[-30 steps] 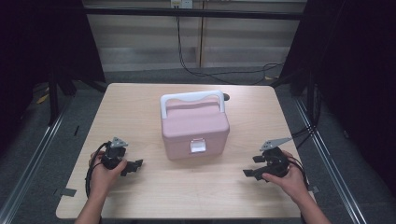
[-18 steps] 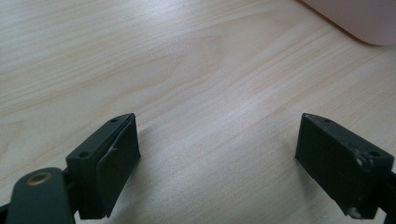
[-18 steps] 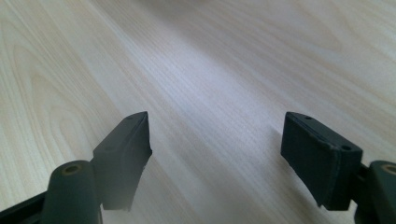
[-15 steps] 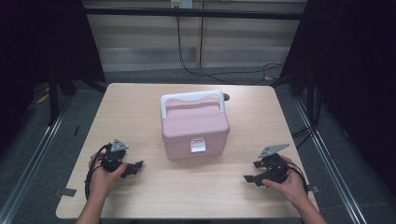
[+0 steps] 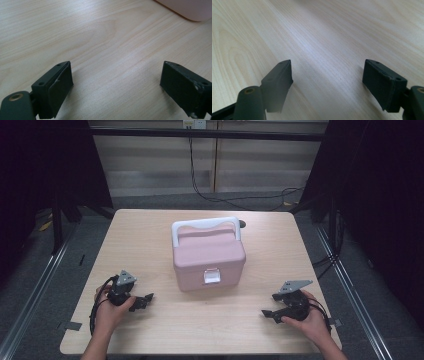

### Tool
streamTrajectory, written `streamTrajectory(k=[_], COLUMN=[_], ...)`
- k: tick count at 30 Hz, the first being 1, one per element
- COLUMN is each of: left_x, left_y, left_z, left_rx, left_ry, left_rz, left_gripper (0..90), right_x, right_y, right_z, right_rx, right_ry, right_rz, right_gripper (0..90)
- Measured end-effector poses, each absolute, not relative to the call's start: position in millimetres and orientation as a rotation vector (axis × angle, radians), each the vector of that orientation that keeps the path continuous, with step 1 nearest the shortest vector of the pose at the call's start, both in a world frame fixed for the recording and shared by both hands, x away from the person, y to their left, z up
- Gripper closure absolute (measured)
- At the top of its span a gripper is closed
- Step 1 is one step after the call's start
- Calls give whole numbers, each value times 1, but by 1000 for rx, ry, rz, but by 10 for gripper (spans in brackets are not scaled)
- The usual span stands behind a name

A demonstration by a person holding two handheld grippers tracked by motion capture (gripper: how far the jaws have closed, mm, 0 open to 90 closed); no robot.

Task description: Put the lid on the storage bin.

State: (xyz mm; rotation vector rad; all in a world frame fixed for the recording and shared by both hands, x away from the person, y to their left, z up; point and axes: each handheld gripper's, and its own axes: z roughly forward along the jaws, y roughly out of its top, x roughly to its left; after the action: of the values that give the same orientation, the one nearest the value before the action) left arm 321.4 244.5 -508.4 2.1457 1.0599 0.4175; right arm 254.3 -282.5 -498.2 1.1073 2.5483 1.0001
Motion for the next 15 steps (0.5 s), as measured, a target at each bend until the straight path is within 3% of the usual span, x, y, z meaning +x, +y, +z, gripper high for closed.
streamTrajectory(k=[15], left_x=[322], left_y=[245], left_z=[-510], left_rx=[2161], left_ry=[1025], left_rz=[412], left_gripper=[72], right_x=[246], right_y=[-287], right_z=[-510], right_rx=[1020], right_ry=[2444], right_rz=[1083], right_gripper=[226])
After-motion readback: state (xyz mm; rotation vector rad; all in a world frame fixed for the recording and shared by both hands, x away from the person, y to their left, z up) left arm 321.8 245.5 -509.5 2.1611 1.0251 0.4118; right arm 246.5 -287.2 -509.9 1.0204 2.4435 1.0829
